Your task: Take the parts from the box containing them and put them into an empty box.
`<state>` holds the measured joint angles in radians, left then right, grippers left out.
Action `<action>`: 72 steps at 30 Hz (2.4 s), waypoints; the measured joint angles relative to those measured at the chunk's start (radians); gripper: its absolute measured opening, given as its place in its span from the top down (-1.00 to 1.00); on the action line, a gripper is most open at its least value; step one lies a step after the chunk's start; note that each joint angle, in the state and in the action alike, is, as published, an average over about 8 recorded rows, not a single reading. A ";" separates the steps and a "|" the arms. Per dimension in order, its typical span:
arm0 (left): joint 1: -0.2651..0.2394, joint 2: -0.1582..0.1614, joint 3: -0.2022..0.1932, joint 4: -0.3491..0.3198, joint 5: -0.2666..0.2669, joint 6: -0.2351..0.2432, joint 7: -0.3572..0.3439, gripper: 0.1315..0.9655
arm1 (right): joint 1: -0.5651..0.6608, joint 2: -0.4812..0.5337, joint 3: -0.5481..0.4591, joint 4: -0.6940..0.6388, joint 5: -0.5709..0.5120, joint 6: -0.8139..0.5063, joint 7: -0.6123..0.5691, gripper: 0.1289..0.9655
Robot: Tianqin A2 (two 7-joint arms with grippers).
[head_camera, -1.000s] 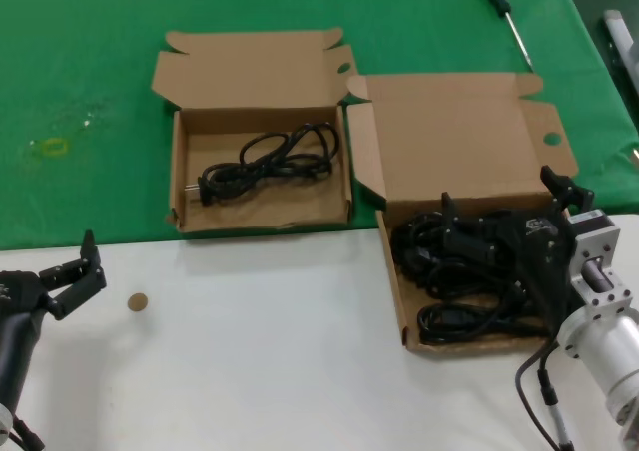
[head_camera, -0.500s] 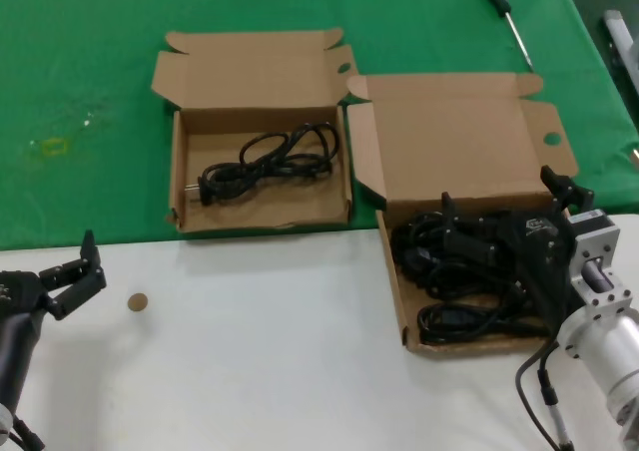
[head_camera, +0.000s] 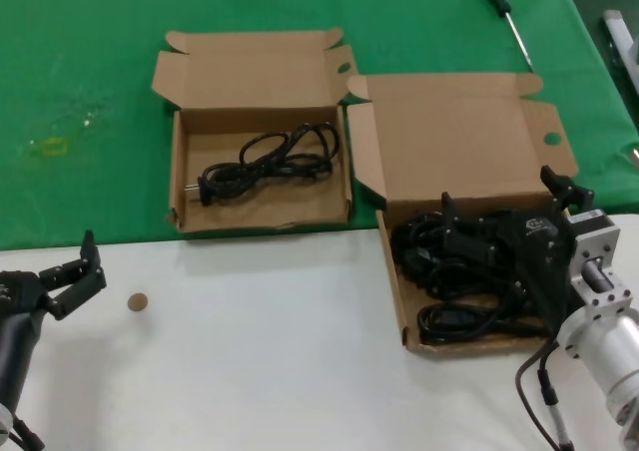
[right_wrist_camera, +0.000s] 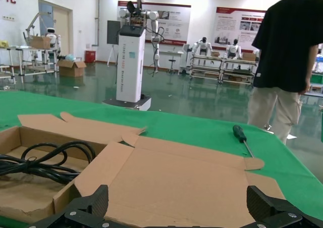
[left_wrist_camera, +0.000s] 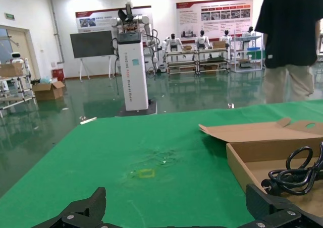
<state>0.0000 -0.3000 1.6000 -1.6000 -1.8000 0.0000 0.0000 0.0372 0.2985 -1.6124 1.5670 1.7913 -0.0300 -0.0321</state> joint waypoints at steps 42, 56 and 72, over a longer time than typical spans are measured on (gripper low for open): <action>0.000 0.000 0.000 0.000 0.000 0.000 0.000 -1.00 | 0.000 0.000 0.000 0.000 0.000 0.000 0.000 -1.00; 0.000 0.000 0.000 0.000 0.000 0.000 0.000 -1.00 | 0.000 0.000 0.000 0.000 0.000 0.000 0.000 -1.00; 0.000 0.000 0.000 0.000 0.000 0.000 0.000 -1.00 | 0.000 0.000 0.000 0.000 0.000 0.000 0.000 -1.00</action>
<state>0.0000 -0.3000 1.6000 -1.6000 -1.8000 0.0000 0.0000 0.0372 0.2985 -1.6124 1.5670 1.7913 -0.0300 -0.0321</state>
